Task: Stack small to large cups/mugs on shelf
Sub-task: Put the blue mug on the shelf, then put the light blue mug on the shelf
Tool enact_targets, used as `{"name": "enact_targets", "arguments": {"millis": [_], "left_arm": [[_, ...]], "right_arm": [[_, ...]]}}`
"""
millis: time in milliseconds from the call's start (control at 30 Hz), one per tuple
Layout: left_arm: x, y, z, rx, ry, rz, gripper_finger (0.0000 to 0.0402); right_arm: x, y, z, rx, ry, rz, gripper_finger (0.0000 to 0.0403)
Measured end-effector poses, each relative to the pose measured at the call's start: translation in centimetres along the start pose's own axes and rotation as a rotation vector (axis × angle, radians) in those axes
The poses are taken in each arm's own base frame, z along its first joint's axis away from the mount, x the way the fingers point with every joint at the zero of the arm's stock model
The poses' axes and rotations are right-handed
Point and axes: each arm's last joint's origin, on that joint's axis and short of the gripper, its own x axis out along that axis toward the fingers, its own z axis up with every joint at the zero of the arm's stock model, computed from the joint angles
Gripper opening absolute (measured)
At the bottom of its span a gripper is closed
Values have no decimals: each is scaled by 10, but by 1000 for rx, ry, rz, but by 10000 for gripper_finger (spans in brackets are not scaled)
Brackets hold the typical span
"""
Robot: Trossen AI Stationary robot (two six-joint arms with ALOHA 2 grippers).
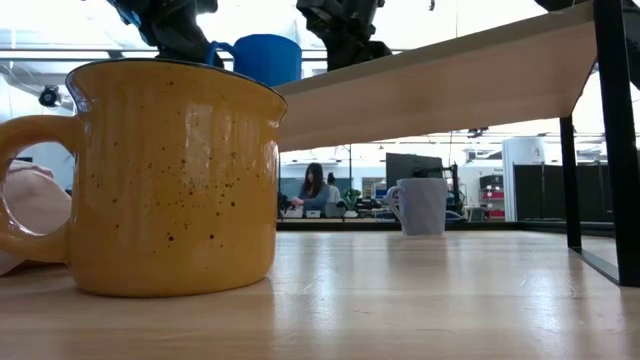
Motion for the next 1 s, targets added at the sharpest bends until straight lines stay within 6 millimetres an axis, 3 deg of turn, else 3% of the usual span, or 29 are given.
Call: {"name": "enact_targets", "arguments": {"millis": [267,667,800,1000], "left_arm": [[1,-5,1,-9,-12,-31,0],[-8,-6,-1,-22,-23,-7,0],[-22,-2,-6,-21,-16,81,0],[-62,-2,-2,-19,-196,25,0]], "right_arm": [[-4,-1,-1,-8,-4,1,11],[-36,-22,-14,1,-19,-184,11],[-50,-39,-19,32,-54,-240,11],[-58,-84,-42,145,28,-265,24]]}}
